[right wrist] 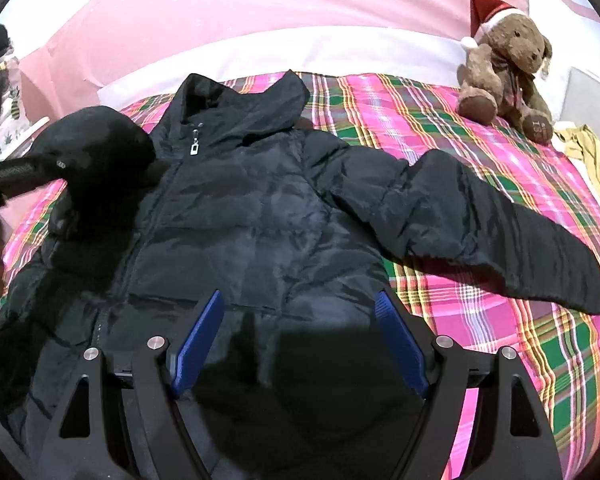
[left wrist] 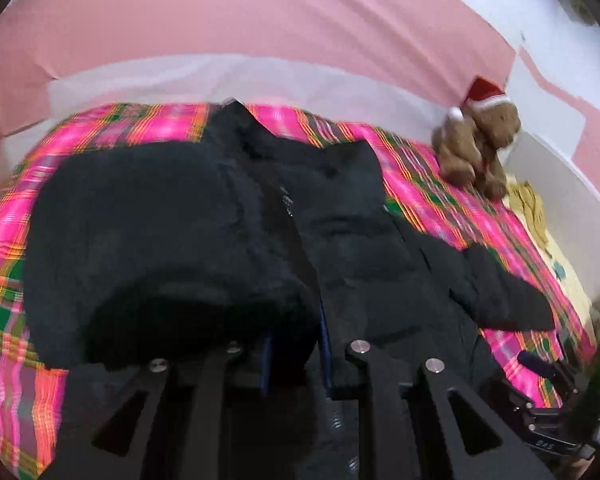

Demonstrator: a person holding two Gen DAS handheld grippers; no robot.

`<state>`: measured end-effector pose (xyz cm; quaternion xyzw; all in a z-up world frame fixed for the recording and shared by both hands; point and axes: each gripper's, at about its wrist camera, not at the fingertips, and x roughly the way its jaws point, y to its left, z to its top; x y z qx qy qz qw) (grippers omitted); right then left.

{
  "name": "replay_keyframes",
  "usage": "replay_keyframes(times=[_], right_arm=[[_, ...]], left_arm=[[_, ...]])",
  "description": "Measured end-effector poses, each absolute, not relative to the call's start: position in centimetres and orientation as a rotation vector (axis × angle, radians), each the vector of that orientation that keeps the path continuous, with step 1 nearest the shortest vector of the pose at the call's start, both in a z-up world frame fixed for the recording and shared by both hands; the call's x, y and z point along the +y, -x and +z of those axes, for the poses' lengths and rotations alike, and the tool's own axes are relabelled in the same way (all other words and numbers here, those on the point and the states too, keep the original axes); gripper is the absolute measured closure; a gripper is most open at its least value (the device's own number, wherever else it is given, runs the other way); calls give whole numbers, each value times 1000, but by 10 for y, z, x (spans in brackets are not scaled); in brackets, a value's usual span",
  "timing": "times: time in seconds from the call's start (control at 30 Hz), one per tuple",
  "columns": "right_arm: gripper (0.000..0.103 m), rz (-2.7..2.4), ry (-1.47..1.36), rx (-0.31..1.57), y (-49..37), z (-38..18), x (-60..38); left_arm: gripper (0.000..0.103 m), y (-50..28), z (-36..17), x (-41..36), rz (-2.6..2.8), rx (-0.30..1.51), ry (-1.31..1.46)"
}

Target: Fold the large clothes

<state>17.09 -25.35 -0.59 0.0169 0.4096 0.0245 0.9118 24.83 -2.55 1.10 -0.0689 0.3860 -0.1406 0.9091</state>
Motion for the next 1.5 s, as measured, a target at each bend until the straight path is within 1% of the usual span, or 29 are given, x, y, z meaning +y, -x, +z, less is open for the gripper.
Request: replay_keyframes(times=[0.03,0.07,0.1,0.13,0.17,0.2,0.3,0.5,0.73,0.87,1.03,1.17,1.37,1.43,1.47,1.5], right_arm=[[25,49,-41,846,-171,-7,-256],[25,47,-46,848,-172,-8,-257],[25,44,-53,849,-172,-9,-260],[25,39,-60,850,-173,-10,-262],[25,37,-65,850,-172,-10,-264],[25,34,-71,848,-172,-9,-267],[25,26,-86,835,-170,-5,-273],[25,24,-73,803,-171,7,-271],[25,30,-34,750,-185,20,-250],[25,27,-38,710,-190,26,-241],[25,17,-20,710,-192,27,-236],[25,33,2,711,-197,29,-228],[25,112,36,748,-231,15,-201],[29,145,41,792,-254,0,-190],[39,150,43,811,-261,-6,-188],[46,146,45,852,-275,-17,-186]], left_arm=[[77,-251,5,-32,-303,811,141],[70,-255,-1,-38,-326,825,146],[58,-258,-7,-44,-352,837,154],[52,-258,-10,-48,-366,845,160],[42,-260,-12,-54,-386,845,167],[37,-261,-13,-59,-404,840,172],[33,-261,-10,-70,-453,843,199],[31,-242,6,-76,-504,825,213],[31,-244,25,-41,-488,780,226],[21,-250,25,-23,-508,789,252],[21,-253,15,-29,-547,814,248],[21,-251,17,-29,-513,773,218],[21,-265,10,8,-241,742,109],[21,-274,3,27,-160,742,89],[21,-280,-2,38,-101,750,75],[22,-286,-7,48,-60,758,70]])
